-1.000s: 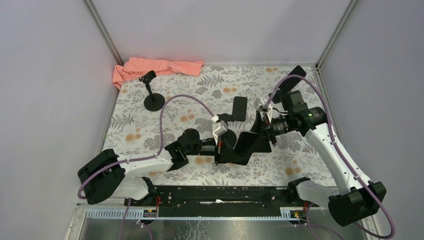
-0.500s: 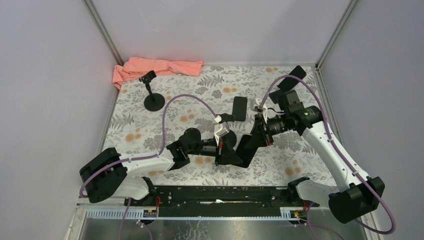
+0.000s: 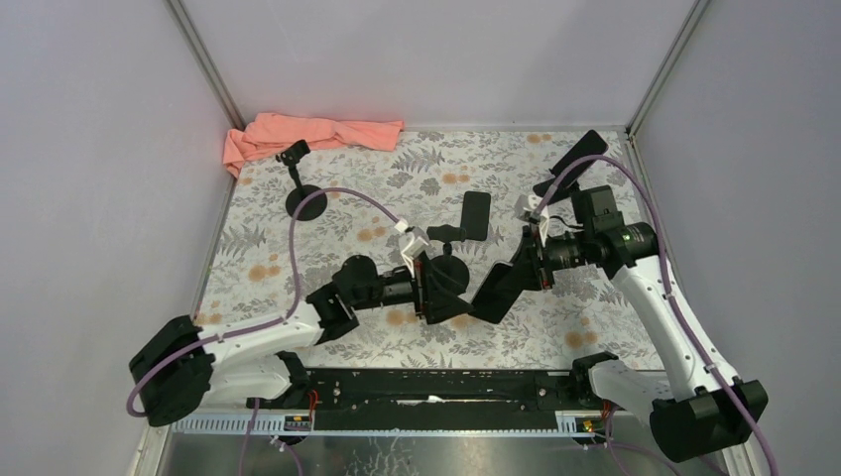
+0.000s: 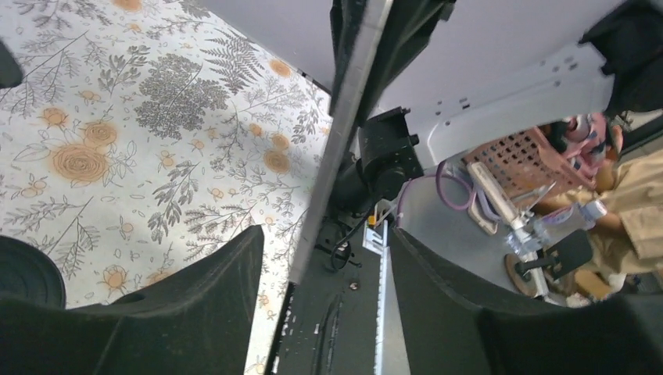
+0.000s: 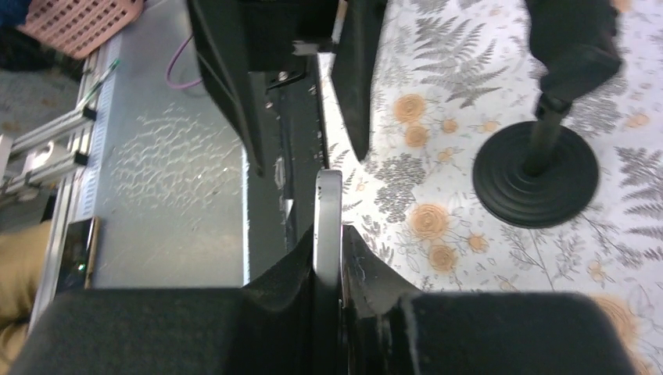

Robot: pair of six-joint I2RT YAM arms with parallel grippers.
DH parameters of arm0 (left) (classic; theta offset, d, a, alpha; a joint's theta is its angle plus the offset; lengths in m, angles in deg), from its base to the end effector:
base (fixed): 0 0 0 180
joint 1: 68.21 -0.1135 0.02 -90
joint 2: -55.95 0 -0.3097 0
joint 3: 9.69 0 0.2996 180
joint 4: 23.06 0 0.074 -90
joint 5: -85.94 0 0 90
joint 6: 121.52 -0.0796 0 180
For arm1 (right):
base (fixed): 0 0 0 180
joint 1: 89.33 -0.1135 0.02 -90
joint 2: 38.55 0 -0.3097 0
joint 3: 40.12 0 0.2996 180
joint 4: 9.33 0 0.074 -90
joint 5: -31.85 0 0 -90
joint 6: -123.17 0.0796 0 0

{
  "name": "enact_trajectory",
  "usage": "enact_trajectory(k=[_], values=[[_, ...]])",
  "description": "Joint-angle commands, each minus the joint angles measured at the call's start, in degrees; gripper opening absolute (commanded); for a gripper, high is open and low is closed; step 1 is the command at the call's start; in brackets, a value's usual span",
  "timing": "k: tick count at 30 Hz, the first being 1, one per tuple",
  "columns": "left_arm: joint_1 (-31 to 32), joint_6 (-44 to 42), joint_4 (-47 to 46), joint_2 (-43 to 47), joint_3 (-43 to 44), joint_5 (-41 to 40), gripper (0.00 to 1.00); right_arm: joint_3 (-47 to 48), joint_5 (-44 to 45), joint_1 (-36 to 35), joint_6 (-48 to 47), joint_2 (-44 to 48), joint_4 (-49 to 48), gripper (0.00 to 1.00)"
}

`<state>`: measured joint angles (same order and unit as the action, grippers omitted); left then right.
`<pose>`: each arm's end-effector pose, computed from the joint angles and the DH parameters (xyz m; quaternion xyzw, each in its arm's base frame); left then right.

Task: Place the phone on the phone stand
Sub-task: Pick up the phone at the center of the board.

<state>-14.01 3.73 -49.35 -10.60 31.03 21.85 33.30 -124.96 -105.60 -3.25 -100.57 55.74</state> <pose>0.1543 -0.2734 0.2683 0.2700 0.6508 -0.5990 0.3805 0.2011 0.1349 0.3613 -0.5058 0.6346 0.4695 0.3478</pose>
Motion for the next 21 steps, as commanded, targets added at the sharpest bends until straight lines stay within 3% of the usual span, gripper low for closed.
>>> enact_trajectory(k=[1,8,12,18,21], values=[[-0.8,0.3,7.5,6.0,-0.7,-6.4,0.71,-5.0,-5.9,6.6,5.2,5.7,-8.3,0.0],[-2.2,-3.3,32.8,12.6,9.3,-22.6,0.98,-11.8,-8.3,12.4,11.5,10.9,-16.8,0.0],[-3.8,-5.4,41.8,14.1,14.9,-31.6,0.99,-12.1,-9.1,13.7,12.0,10.1,-17.6,0.0],[-8.9,-4.7,49.1,10.0,21.7,-34.6,0.98,-13.0,-10.1,14.8,13.2,9.8,-19.2,0.0],[-9.9,-3.6,50.9,6.8,24.5,-36.3,0.88,-13.1,-10.4,15.0,13.4,9.9,-19.5,0.0]])
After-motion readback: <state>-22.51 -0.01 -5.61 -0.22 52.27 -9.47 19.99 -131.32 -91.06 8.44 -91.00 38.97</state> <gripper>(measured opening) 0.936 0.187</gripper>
